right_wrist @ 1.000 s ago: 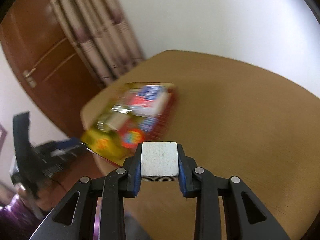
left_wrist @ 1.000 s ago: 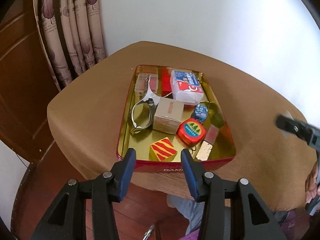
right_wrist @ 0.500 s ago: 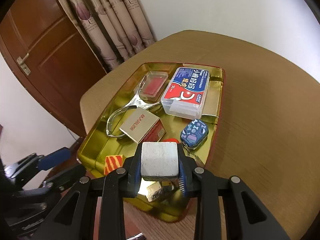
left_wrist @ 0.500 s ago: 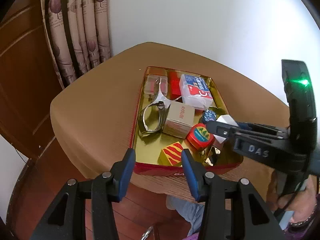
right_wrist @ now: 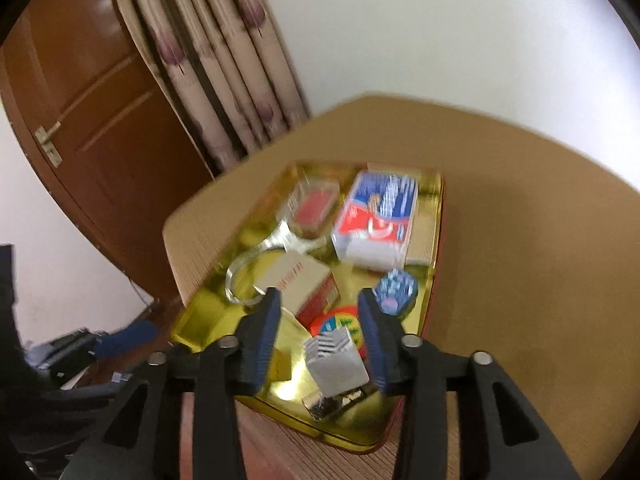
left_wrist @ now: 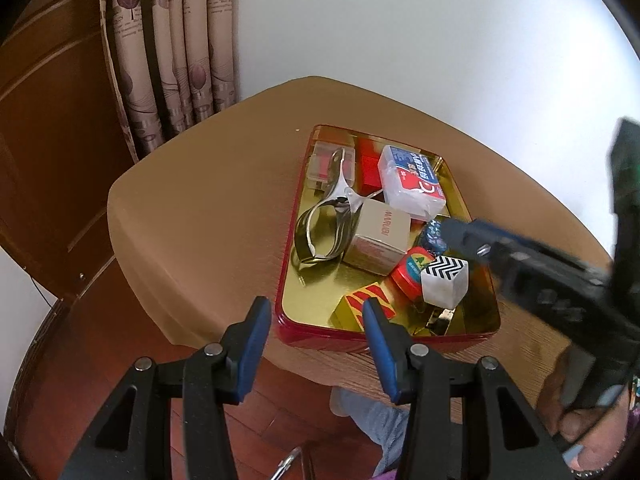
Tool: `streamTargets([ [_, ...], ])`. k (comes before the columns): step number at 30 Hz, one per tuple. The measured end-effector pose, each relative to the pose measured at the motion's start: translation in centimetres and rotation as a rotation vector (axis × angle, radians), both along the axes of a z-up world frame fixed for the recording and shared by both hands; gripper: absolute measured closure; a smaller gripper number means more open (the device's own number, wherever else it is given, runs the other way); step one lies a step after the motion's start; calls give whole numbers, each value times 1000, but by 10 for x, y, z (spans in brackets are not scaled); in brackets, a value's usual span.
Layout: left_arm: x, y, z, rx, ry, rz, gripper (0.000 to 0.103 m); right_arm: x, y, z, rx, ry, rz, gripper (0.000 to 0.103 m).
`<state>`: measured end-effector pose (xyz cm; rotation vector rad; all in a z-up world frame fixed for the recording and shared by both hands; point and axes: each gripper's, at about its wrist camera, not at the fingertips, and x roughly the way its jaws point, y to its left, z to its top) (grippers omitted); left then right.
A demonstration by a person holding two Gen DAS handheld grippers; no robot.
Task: Organize rigid objects
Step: 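Lower the white zigzag cube into the tin and open the right tool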
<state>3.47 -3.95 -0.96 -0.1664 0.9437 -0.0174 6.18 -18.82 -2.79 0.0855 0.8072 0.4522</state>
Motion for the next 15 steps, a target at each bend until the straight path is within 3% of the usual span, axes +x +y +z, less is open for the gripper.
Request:
streamTargets([
  [7,-9,-3,8,40,-88,26,54,-45,-5,38,30,-271,-88,7],
  [11,-20,-10,16,89,-188,20,54,-63,-15,48,4,-325,-115,5],
  [15,-32,-19,27,156,-290,-7,54,-69,-51,56,-119,-328,-286,5],
])
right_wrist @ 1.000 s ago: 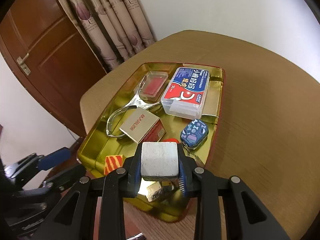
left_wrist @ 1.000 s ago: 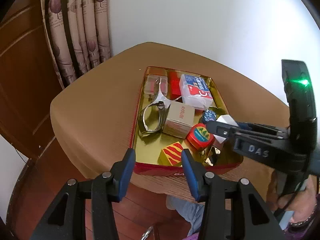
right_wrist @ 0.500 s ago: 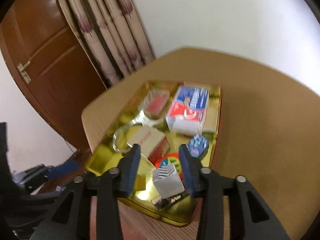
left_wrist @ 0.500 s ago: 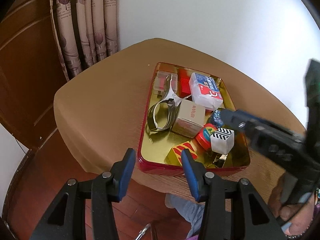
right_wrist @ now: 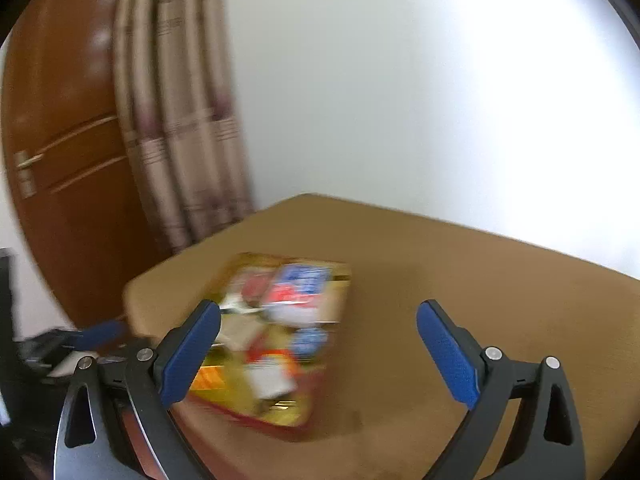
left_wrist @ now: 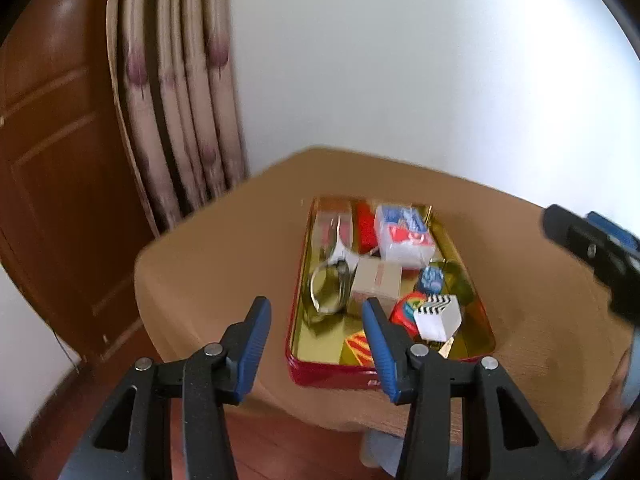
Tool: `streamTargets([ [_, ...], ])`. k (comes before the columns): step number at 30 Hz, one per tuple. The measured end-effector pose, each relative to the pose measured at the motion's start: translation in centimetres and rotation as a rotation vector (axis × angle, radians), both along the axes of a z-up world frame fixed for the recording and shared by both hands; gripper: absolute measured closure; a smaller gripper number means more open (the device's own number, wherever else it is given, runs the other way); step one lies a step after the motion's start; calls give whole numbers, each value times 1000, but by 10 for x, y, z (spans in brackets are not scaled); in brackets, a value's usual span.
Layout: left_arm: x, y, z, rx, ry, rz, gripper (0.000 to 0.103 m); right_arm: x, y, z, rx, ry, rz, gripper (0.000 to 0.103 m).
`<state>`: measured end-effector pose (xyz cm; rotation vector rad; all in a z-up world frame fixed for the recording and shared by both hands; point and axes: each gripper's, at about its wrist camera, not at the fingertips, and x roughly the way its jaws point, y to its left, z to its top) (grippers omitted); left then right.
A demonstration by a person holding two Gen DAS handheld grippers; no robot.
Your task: Organize rigid objects
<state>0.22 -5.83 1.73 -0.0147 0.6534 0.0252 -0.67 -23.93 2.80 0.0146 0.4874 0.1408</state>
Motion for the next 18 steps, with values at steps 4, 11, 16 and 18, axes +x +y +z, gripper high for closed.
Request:
streamTargets([
  [4,-3,8,8,-45,-25,-31,54,-16,-29,14,8,-12,-55,6],
  [11,-6,6,17,-35,-48,-32,54,-52,7,32,-60,-139,-34,0],
  [16,-12,4,21,-2,-64,-46,54,-49,18,4,-70,-66,-79,0],
  [18,-12,8,22,5,-66,-38,54,-47,16,-5,-88,-39,-87,0],
])
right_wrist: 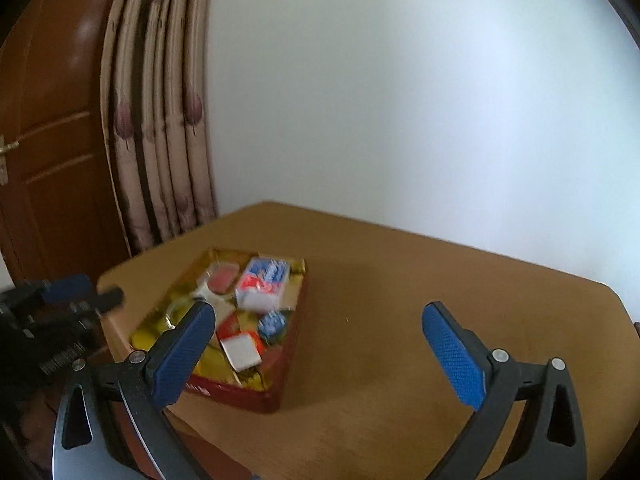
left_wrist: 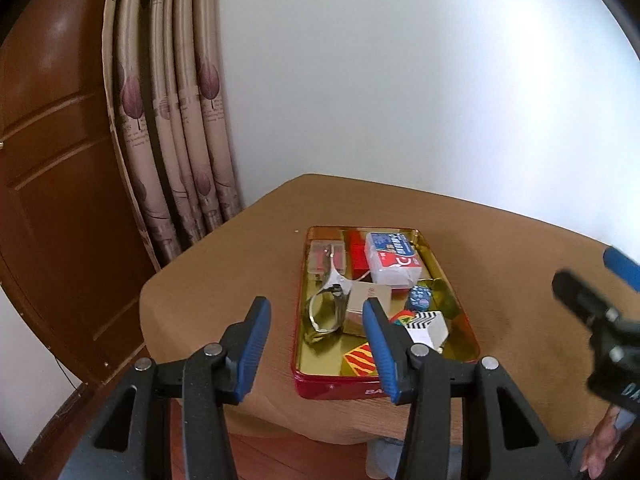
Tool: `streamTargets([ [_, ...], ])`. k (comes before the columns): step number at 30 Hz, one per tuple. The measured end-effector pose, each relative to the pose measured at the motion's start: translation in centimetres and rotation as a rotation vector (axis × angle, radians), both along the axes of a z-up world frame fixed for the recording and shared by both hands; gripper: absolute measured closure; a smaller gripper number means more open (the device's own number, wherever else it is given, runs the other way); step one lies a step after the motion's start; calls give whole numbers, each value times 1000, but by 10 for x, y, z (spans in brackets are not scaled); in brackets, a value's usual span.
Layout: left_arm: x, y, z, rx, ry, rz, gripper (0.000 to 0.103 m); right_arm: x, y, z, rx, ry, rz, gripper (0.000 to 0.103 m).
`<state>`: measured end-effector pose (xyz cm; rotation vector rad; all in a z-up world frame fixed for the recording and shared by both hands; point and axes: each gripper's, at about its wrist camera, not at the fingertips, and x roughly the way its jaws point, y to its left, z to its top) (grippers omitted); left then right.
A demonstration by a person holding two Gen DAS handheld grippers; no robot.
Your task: Organize rigid objects
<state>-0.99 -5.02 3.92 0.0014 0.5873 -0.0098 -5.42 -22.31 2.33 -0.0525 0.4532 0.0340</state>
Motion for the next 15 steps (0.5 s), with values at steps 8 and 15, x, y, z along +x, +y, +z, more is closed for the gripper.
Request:
streamTargets([
  [8,5,11,-5,-20,33,38,52,30,4,-35,-55,119,34,0],
  [15,14,15,-15,-36,79,41,50,82,23,-67,-216,222,20,0],
])
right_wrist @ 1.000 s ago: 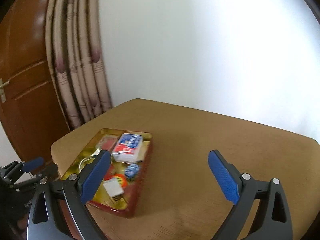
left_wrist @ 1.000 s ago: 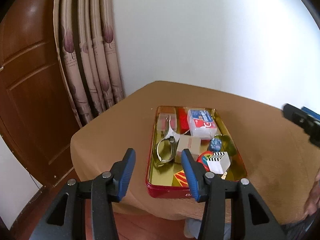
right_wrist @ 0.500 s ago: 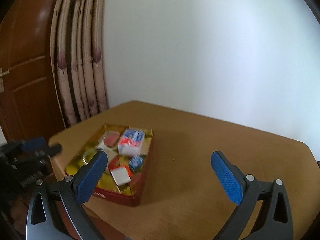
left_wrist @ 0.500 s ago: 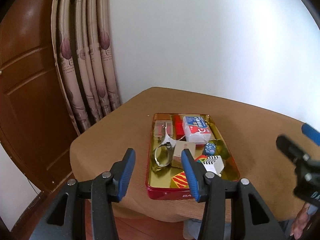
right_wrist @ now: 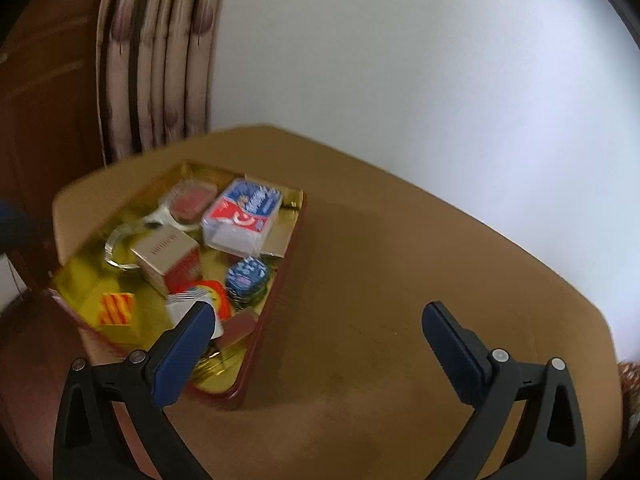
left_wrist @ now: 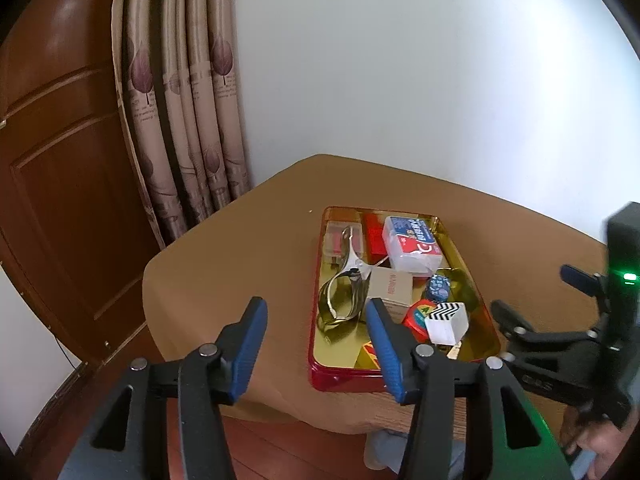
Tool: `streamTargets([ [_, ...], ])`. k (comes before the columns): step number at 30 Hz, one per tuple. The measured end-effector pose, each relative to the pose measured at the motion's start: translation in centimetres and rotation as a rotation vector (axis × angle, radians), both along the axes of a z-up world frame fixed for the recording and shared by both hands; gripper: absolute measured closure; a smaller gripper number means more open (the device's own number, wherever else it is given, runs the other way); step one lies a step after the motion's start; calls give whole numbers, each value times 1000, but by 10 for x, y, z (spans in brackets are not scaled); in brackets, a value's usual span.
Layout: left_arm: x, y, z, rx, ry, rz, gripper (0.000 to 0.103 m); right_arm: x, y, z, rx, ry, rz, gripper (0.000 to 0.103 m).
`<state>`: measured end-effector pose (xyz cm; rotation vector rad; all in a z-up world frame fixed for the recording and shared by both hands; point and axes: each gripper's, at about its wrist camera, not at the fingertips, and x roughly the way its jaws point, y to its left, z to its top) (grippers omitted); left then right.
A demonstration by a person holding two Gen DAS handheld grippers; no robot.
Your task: Organize rigid objects
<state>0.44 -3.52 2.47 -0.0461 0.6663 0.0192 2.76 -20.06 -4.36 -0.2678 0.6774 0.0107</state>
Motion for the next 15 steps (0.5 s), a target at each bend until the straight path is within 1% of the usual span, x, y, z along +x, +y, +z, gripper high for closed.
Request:
streamTargets([
  [5,7,7,-7,-40,41,11,49,20,18,-15,-57,57,39,1],
  [6,8,9,-9,-45,49,14,49,19,23,-13,-28,65,71,1],
  [7,10,10,-10,-47,54,17,49,17,24,-9,21,56,107,1],
  [8,10,11,-11,-48,57,20,49,13,24,-3,43,26,109,1],
  [9,11,12,-11,-49,60,24,49,8,25,3,31,-12,77,1],
  [10,12,13,-12,-51,62,28,49,5,24,7,25,-31,60,1],
  [11,11,14,-12,-53,62,28,49,2,23,10,41,-38,65,1],
  [15,10,11,-10,-31,51,34,49,-22,16,24,169,-83,61,1],
])
